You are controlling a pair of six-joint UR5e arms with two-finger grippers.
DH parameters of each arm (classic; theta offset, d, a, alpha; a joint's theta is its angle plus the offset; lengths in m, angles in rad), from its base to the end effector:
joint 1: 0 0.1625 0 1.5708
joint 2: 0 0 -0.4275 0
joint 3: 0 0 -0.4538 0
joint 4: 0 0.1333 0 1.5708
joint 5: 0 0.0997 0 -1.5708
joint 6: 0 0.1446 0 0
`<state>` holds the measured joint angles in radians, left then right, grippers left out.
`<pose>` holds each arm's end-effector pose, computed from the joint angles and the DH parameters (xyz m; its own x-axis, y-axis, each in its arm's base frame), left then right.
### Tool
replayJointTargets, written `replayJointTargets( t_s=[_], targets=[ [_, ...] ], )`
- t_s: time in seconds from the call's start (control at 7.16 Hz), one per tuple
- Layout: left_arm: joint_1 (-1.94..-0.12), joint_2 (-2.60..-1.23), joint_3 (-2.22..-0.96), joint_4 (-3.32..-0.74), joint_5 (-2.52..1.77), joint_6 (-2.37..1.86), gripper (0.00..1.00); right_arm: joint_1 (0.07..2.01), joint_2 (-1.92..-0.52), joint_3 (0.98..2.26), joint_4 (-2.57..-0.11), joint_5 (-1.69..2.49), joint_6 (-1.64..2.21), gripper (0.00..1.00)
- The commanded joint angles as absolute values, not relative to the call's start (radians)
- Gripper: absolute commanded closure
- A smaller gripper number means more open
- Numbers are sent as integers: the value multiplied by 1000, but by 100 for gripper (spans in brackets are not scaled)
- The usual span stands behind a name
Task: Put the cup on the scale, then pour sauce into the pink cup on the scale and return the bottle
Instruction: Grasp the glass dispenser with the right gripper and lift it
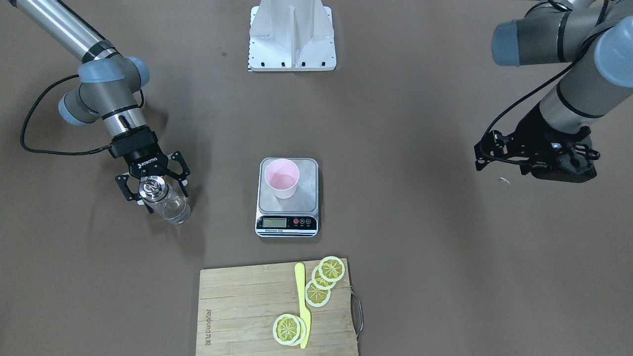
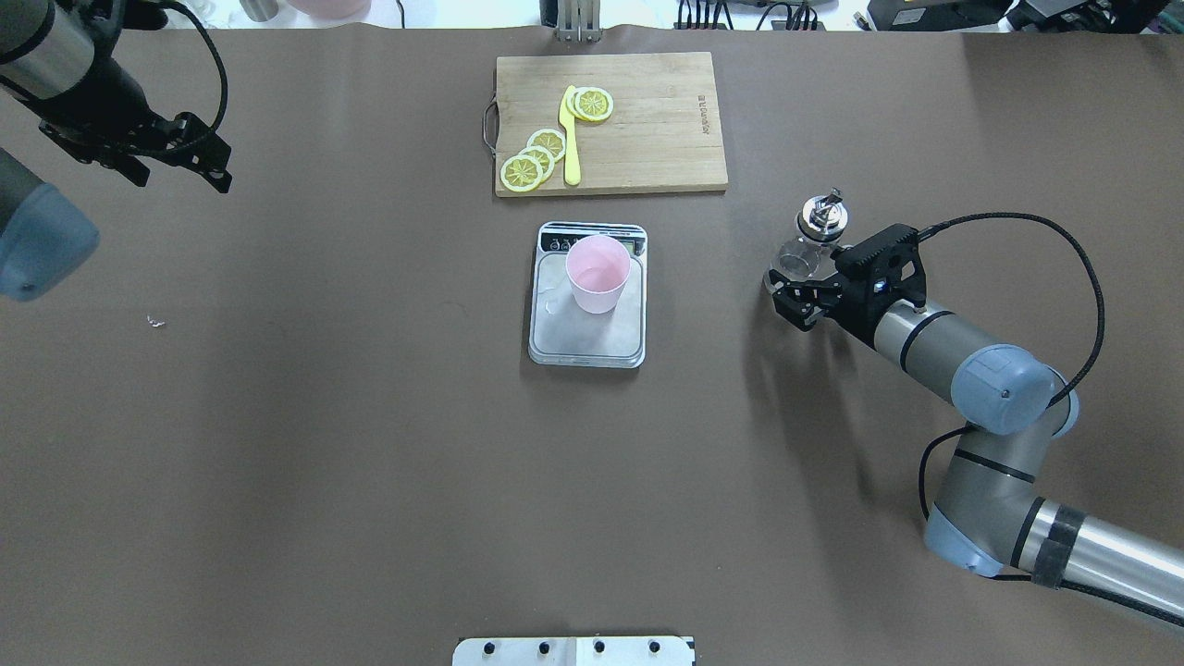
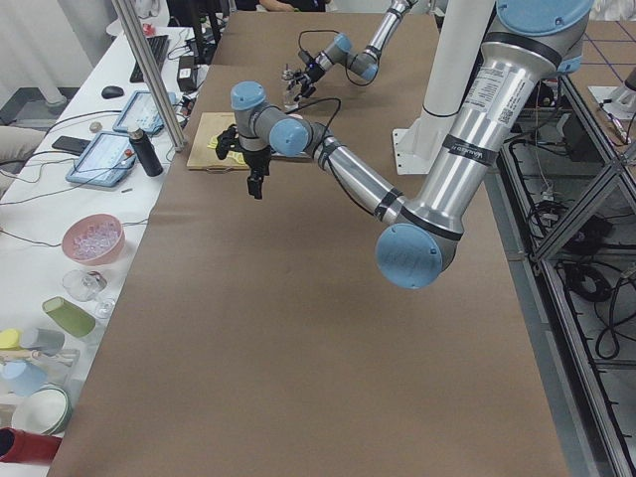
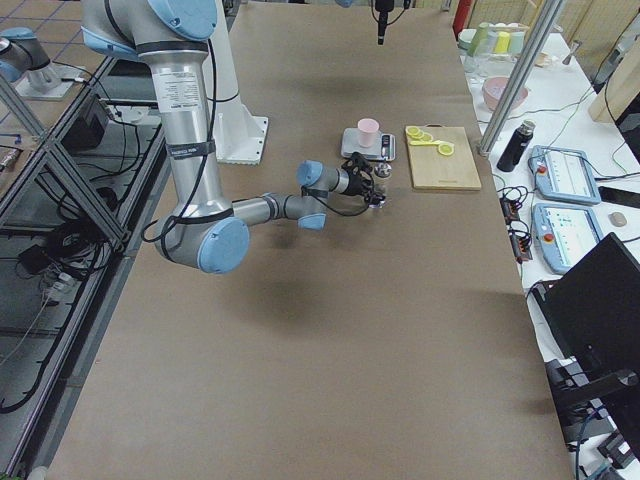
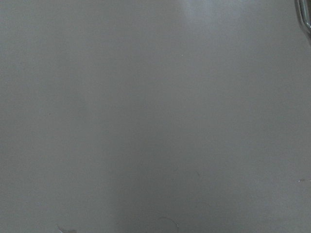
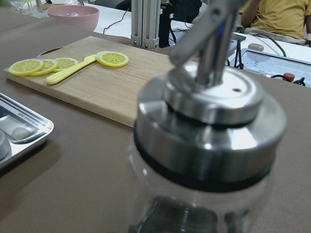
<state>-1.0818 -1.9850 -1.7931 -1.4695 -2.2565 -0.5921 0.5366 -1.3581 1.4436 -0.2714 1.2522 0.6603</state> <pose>0.2825 -0.6198 0.3295 0.6666 0.1145 -0.7366 -0.0386 0.9921 0.1192 -0.5067 -0.5092 0.4690 0.6898 -0.4624 0.5571 -0.3346 0.4787 0.8117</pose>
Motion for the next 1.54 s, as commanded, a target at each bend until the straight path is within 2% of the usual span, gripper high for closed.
replayJointTargets(
  t_s=[0.0,0.56,0.84,0.98,1.26,1.4],
  targets=[
    [-1081,-1986,-1793,-1470,-2256,-592,2,538,-1342,1433,-270,1241,673,17],
    [-1083,-1985,-1793,-1470,-2255,-592,3,537,-1333,1414,-270,1226,680,18],
    [-1081,-1987,-1793,-1470,-2255,-592,3,532,-1324,1398,-256,1210,680,25],
    [-1081,-1987,-1792,-1470,-2255,-592,3,531,-1321,1396,-252,1210,689,37],
    [-1081,-1985,-1793,-1470,-2255,-592,3,534,-1305,1397,-249,1209,698,74],
    [-1081,-1986,-1793,-1470,-2255,-592,3,534,-1305,1407,-247,1207,698,86]
  ],
)
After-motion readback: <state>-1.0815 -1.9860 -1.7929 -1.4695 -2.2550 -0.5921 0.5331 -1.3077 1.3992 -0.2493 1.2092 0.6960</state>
